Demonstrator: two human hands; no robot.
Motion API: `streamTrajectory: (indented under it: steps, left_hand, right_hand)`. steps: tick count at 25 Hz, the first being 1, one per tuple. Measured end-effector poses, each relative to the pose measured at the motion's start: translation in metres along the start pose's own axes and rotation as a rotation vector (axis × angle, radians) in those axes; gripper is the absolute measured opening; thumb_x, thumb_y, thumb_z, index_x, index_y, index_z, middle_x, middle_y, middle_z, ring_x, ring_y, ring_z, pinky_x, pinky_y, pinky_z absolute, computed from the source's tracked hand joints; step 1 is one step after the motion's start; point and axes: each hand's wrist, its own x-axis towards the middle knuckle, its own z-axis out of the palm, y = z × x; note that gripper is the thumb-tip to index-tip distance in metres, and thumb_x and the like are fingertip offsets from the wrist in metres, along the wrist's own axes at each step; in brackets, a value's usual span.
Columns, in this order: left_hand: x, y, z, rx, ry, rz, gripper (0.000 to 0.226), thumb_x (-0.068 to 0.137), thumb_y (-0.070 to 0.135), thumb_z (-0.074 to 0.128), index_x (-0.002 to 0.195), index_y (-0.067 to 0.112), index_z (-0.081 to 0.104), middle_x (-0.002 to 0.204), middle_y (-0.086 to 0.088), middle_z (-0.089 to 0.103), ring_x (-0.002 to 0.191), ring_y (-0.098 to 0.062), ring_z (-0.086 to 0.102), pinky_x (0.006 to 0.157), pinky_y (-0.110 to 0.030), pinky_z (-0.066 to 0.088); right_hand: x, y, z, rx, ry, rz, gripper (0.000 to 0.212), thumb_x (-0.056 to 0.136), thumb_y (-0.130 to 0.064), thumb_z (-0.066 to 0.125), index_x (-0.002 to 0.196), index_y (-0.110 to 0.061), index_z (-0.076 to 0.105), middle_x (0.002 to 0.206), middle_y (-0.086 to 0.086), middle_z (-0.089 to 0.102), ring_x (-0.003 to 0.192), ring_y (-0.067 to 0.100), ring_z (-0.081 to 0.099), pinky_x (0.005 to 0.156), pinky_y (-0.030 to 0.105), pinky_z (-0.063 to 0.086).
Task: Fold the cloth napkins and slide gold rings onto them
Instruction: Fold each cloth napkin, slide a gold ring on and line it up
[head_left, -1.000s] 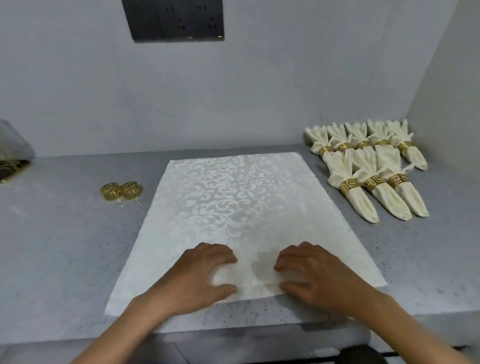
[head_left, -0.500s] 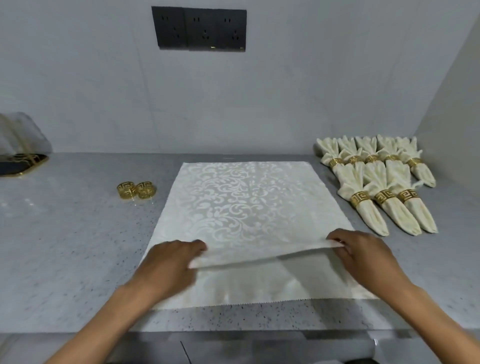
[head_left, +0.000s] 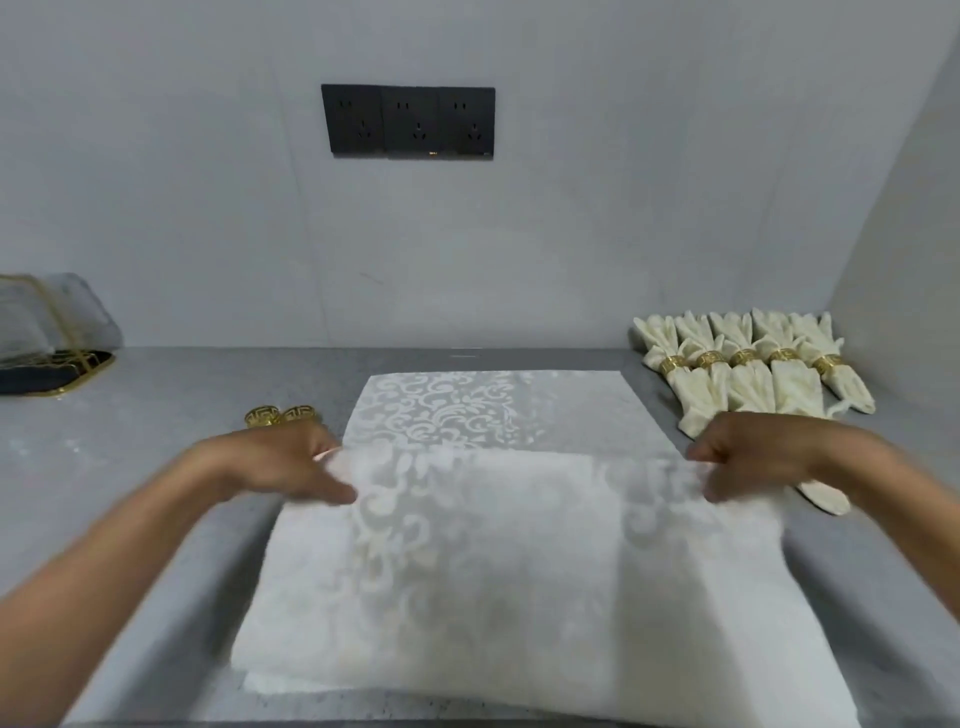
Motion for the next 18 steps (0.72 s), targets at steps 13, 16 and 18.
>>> streamTrajectory:
  steps: [13,16,18]
  left_hand:
    - [-0.043,0.019,-0.008,-0.338,0.998,0.477,0.032,0.081,0.000,0.075,0.090,0.031,0.076,0.084,0.020,0.074,0.072,0.002,0.066,0.066,-0.008,0.049]
    - [-0.040,-0.010,0.026,-0.239,0.825,0.409,0.031,0.075,-0.006,0.078,0.086,0.023,0.078,0.084,0.017,0.075,0.076,0.002,0.069,0.070,-0.009,0.051]
    - [-0.038,-0.027,0.049,-0.180,0.642,0.351,0.028,0.077,0.001,0.078,0.084,0.028,0.079,0.084,0.016,0.075,0.079,-0.001,0.070,0.073,-0.016,0.052]
  right_hand:
    - [-0.056,-0.003,0.014,0.213,1.431,-0.094,0.020,0.090,-0.006,0.066,0.106,-0.017,0.074,0.094,-0.009,0.060,0.088,0.015,0.056,0.082,0.014,0.039]
    - [-0.050,0.019,0.051,0.078,1.190,-0.105,0.030,0.081,0.005,0.073,0.099,-0.019,0.074,0.096,-0.004,0.068,0.090,0.024,0.061,0.082,0.018,0.039]
    - [-0.050,0.032,0.070,-0.005,0.957,-0.177,0.035,0.080,0.002,0.075,0.096,-0.029,0.073,0.101,-0.009,0.071,0.095,0.019,0.063,0.083,0.023,0.043]
